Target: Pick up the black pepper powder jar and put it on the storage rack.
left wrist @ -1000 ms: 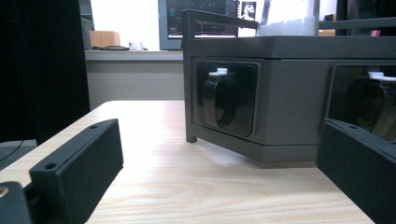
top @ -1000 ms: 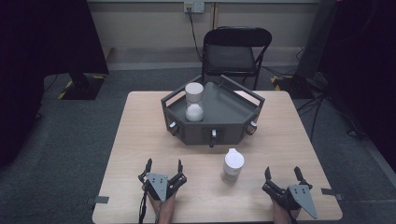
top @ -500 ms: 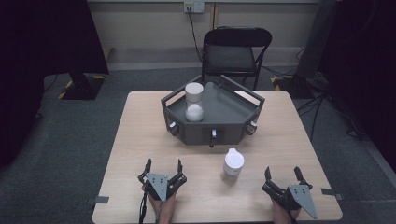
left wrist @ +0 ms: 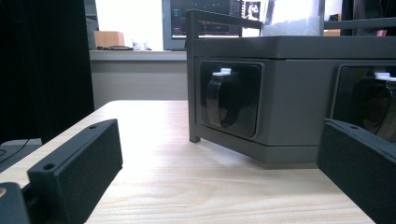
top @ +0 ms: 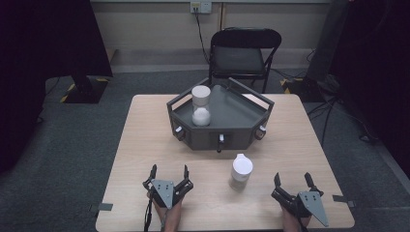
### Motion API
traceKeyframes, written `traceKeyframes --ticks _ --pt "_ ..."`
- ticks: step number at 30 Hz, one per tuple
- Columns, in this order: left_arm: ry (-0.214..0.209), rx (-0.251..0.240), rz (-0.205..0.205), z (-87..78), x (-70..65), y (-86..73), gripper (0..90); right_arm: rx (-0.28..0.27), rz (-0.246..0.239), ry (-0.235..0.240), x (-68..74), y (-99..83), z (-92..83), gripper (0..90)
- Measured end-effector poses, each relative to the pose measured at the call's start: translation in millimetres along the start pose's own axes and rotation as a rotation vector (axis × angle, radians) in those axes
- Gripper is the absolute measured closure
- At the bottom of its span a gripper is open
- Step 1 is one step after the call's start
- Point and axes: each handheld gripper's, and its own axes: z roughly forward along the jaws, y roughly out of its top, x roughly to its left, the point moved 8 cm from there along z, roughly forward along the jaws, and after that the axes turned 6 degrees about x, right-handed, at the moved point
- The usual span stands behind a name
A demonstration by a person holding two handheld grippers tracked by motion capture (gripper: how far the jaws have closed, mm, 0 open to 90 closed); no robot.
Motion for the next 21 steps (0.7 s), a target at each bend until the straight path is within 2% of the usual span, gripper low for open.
traceKeyframes --ticks 17,21 --pt "0.006 0.000 -0.001 0.1 -0.5 0.1 0.0 -0.001 0.006 -0.002 -0.9 0.1 0.6 0.0" --pt "0.009 0.000 -0.001 0.1 -0.8 0.1 0.0 -0.006 0.034 0.017 -3.7 4.2 0.1 0.0"
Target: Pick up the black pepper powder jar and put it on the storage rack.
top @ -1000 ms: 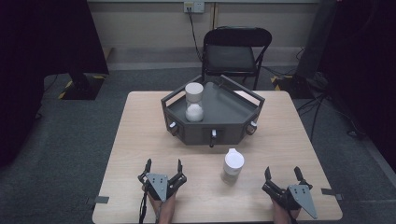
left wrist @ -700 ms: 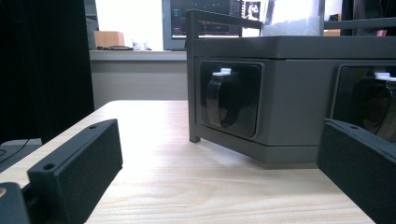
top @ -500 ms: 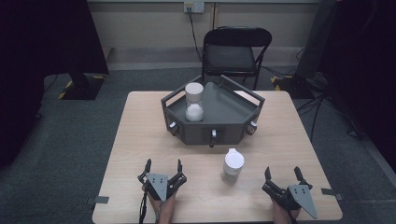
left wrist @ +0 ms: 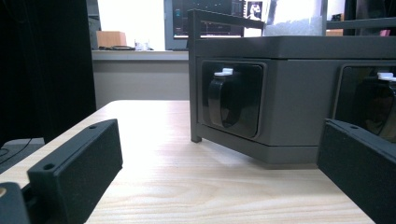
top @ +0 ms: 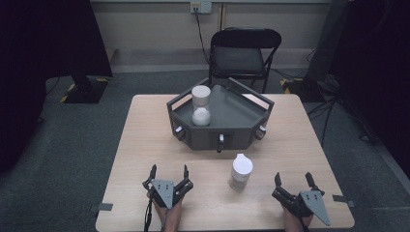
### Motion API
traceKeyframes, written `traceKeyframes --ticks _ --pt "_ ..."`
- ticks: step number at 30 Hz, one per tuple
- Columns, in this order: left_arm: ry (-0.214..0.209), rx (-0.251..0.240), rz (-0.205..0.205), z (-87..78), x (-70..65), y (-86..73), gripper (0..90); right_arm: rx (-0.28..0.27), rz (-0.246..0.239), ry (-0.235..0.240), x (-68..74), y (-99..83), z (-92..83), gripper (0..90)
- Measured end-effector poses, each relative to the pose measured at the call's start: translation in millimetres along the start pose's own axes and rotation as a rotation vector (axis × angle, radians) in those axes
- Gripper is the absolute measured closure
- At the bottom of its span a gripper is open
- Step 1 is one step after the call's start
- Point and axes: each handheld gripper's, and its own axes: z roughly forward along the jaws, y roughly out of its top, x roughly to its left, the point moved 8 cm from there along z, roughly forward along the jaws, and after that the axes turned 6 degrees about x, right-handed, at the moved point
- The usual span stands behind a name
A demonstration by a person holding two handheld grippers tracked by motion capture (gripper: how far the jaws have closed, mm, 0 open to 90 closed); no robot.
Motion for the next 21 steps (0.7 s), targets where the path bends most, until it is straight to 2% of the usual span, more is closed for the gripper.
traceKeyframes --ticks 2,4,9,15,18,21 --pt "0.000 0.000 0.000 0.0 0.0 0.0 0.0 -0.020 0.021 0.024 -0.1 6.9 -2.2 0.0" --pt "0.001 0.000 0.000 0.0 -0.1 0.0 0.0 -0.040 0.019 0.055 2.2 15.4 -3.9 0.0" --pt "0.003 0.000 0.000 0.0 -0.2 0.0 0.0 -0.035 0.000 0.160 17.0 31.6 -0.8 0.0" --pt "0.003 0.000 -0.001 0.0 -0.3 0.0 0.0 -0.006 0.010 0.257 44.4 27.3 5.8 0.0" --pt "0.003 0.000 -0.001 0.0 -0.2 0.0 0.0 -0.022 0.008 0.301 58.0 22.0 4.6 0.0" --pt "0.003 0.000 -0.001 0.0 -0.2 0.0 0.0 -0.039 -0.016 0.319 68.0 21.8 3.7 0.0"
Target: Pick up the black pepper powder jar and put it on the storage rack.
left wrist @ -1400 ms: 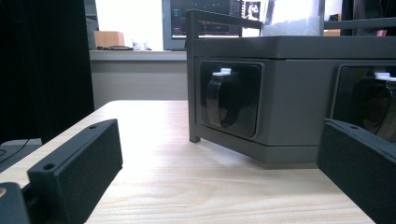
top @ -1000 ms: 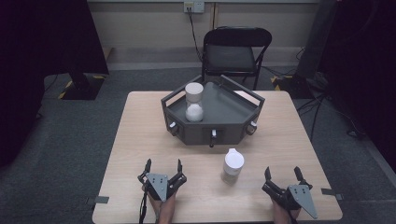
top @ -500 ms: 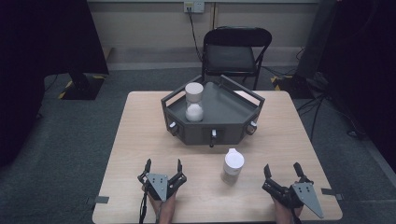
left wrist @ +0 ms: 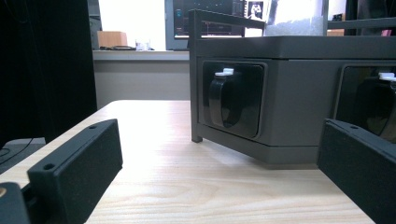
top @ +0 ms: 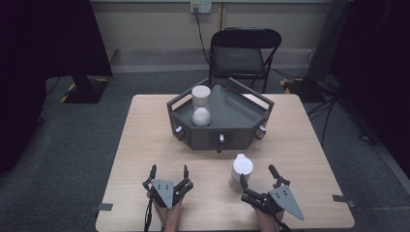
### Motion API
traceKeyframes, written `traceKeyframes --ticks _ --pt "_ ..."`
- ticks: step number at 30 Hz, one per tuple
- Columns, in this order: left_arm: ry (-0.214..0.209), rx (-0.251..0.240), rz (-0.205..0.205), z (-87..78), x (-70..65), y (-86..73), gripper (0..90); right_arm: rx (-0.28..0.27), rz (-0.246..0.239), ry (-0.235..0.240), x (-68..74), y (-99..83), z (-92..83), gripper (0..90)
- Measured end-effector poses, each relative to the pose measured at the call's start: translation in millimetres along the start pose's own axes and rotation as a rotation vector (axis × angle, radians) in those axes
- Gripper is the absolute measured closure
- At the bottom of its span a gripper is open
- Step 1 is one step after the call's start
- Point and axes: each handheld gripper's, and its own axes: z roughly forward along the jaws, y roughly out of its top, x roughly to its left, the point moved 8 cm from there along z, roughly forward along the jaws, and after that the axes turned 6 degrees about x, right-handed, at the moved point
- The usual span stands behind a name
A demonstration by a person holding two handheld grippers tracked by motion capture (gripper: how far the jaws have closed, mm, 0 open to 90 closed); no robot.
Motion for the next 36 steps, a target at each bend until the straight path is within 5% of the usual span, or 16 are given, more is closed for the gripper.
traceKeyframes --ticks 8,17,25,36 --pt "0.000 0.000 0.000 0.0 0.0 0.0 0.0 0.063 -0.016 0.039 8.8 -1.8 16.8 1.5" --pt "0.000 0.000 0.000 0.0 0.0 0.0 0.0 0.135 -0.013 0.048 15.0 -10.6 29.8 14.6" --pt "0.000 0.000 0.000 0.0 0.0 0.0 0.0 0.137 -0.001 0.048 13.3 -7.0 28.5 28.7" --pt "0.000 0.000 0.000 0.0 0.0 0.0 0.0 0.145 -0.014 0.048 13.4 -4.8 27.8 29.5"
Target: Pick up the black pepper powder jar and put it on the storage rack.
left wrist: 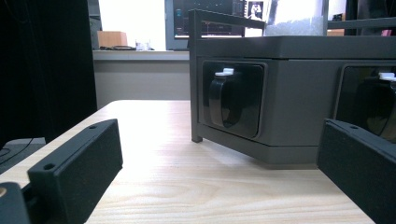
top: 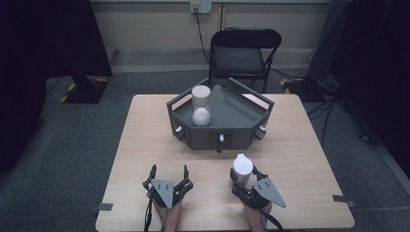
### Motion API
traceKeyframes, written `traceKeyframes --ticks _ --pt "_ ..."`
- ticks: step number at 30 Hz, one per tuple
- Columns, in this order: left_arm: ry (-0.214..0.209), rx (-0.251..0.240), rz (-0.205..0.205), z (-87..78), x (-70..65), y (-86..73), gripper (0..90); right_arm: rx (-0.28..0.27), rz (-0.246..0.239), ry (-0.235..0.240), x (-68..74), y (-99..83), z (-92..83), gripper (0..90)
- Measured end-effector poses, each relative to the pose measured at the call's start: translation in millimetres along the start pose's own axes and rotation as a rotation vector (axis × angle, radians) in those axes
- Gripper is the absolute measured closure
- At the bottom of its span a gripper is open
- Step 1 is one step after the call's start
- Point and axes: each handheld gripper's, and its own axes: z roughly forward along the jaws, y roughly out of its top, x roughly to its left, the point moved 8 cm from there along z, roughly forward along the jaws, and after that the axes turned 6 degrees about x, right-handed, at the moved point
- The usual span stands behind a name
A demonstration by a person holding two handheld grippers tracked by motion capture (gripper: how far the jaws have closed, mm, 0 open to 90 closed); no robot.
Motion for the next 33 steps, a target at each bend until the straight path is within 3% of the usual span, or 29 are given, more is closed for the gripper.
traceKeyframes --ticks 33 --pt "0.000 0.000 0.000 0.0 0.0 0.0 0.0 0.030 -0.015 0.080 -12.7 16.5 -3.3 29.6"
